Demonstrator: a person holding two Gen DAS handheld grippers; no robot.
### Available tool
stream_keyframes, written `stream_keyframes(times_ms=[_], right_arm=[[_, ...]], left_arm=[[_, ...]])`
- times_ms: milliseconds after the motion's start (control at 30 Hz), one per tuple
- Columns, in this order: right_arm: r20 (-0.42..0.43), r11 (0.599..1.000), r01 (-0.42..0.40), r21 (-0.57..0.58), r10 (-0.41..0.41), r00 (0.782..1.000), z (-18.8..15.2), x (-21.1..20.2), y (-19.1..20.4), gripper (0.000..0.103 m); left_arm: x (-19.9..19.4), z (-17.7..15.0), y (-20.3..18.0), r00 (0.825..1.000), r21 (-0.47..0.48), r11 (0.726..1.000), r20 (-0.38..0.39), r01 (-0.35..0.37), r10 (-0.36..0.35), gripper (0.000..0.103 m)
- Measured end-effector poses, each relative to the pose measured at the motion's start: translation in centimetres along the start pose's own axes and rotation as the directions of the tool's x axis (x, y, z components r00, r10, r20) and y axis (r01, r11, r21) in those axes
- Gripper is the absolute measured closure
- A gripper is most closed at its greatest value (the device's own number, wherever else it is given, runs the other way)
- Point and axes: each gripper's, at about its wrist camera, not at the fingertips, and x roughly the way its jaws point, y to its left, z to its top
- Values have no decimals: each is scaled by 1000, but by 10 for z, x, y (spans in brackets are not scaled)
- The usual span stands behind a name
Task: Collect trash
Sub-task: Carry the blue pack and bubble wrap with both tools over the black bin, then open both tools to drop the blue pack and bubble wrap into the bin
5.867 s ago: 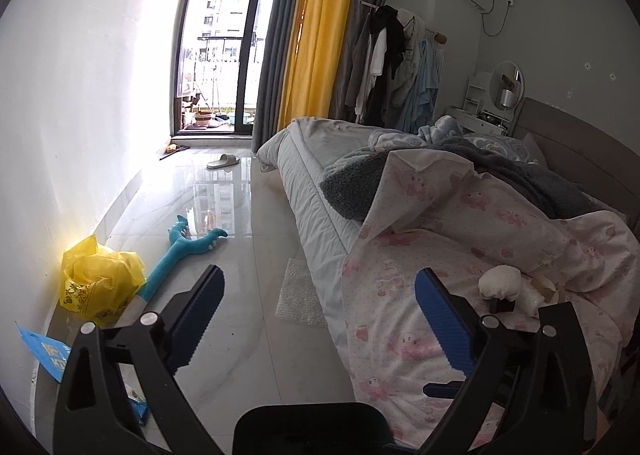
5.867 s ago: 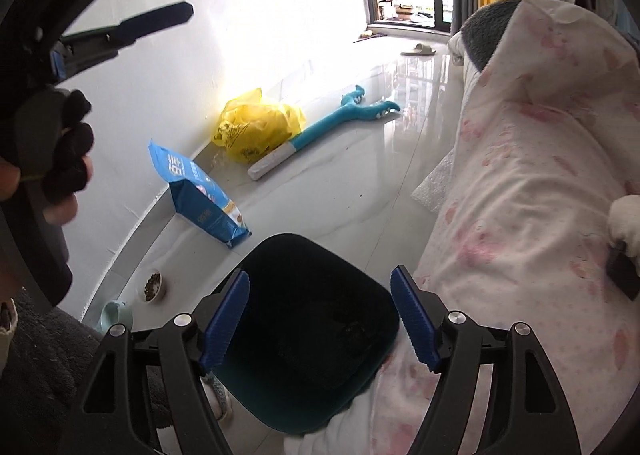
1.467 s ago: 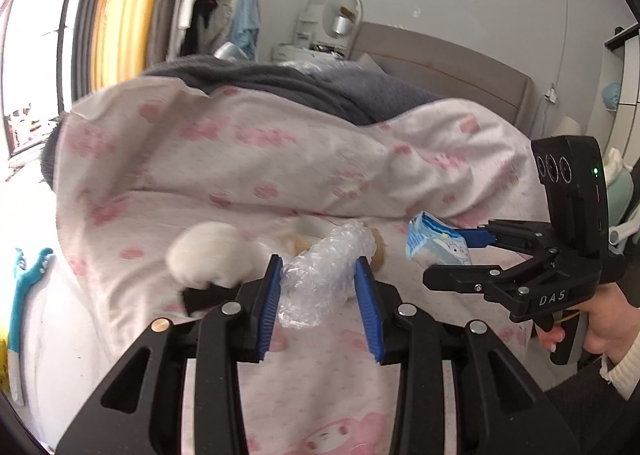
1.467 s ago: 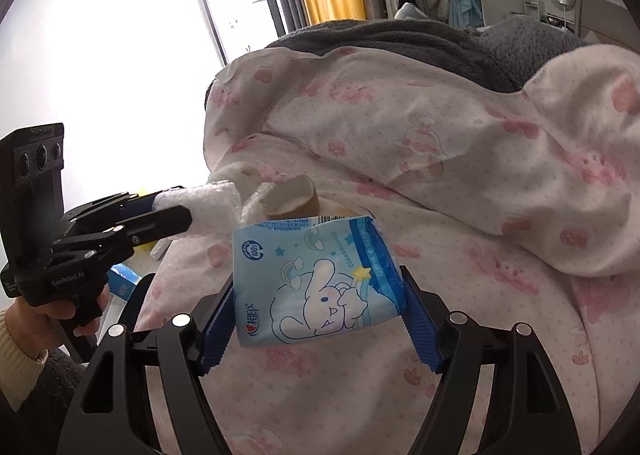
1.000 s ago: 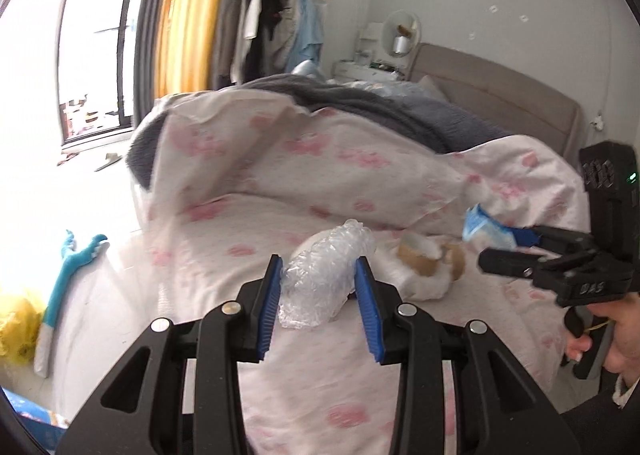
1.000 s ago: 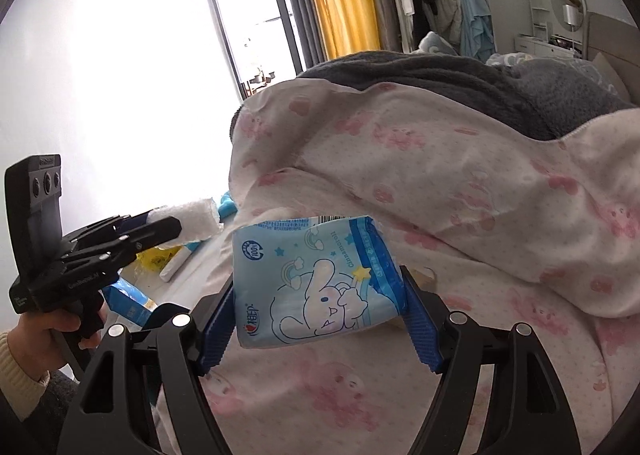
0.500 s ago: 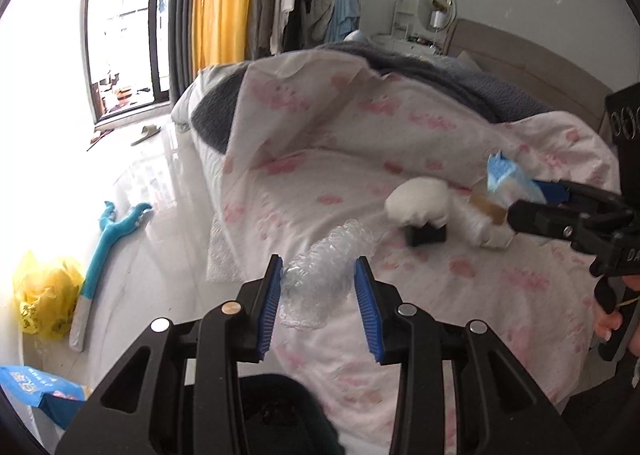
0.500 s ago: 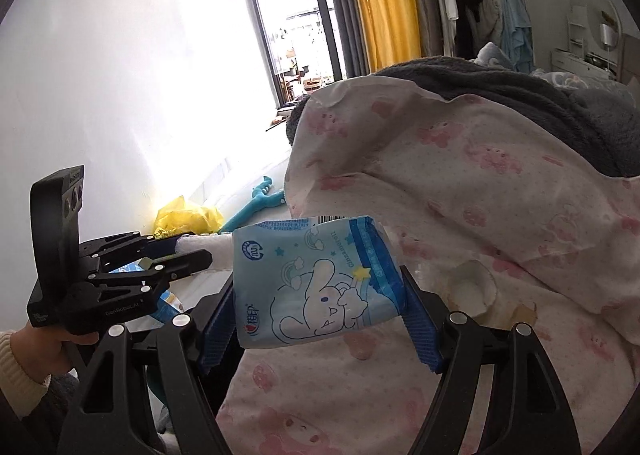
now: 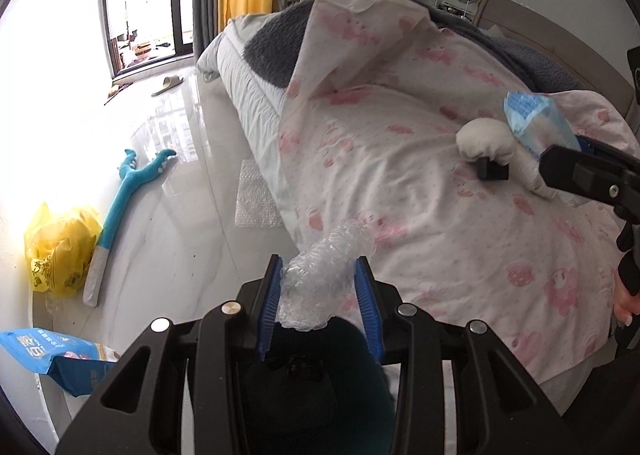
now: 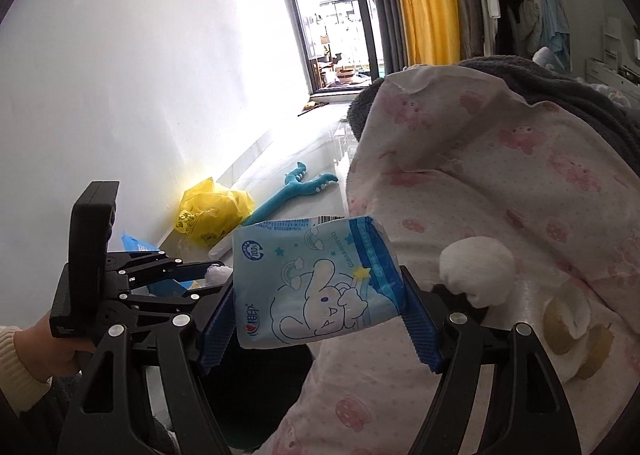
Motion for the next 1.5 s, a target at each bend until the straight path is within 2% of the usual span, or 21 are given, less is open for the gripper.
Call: stream_keyframes(times_ms=[433, 633, 1000, 1033, 1067, 1133, 1333, 1500], right_arm=[[-72, 998, -45, -46, 41, 997, 0, 45, 43, 28], [-95, 997, -60, -55, 54, 994, 0, 60, 57, 28], [-141, 995, -83, -62, 74, 987, -2, 91, 81, 28], [-146, 995, -83, -61, 74, 987, -2, 93, 82, 28], [-151, 995, -85, -58, 75, 986, -2, 96, 83, 28], [-162, 995, -93, -45, 85, 983, -3, 101, 85, 28], [-205, 994, -98, -52, 85, 975, -12, 117, 95, 28], [-247, 994, -96, -55, 80, 966, -20, 133, 101, 28]], left_arm=[[14, -31, 37, 988, -23, 1000, -153, 19, -22, 64], [22, -48, 50, 970, -31, 999, -240, 28, -35, 63], [29, -75, 68, 934, -28, 999, -353, 47, -54, 61], [29, -77, 69, 932, -24, 999, -358, 47, -53, 55], [28, -79, 71, 932, -22, 999, -360, 44, -49, 44], [25, -81, 76, 932, -25, 999, -360, 38, -44, 36], [11, -80, 94, 945, -28, 1000, -326, 2, -11, 28], [-8, -73, 102, 969, -28, 999, -247, -22, 14, 18]])
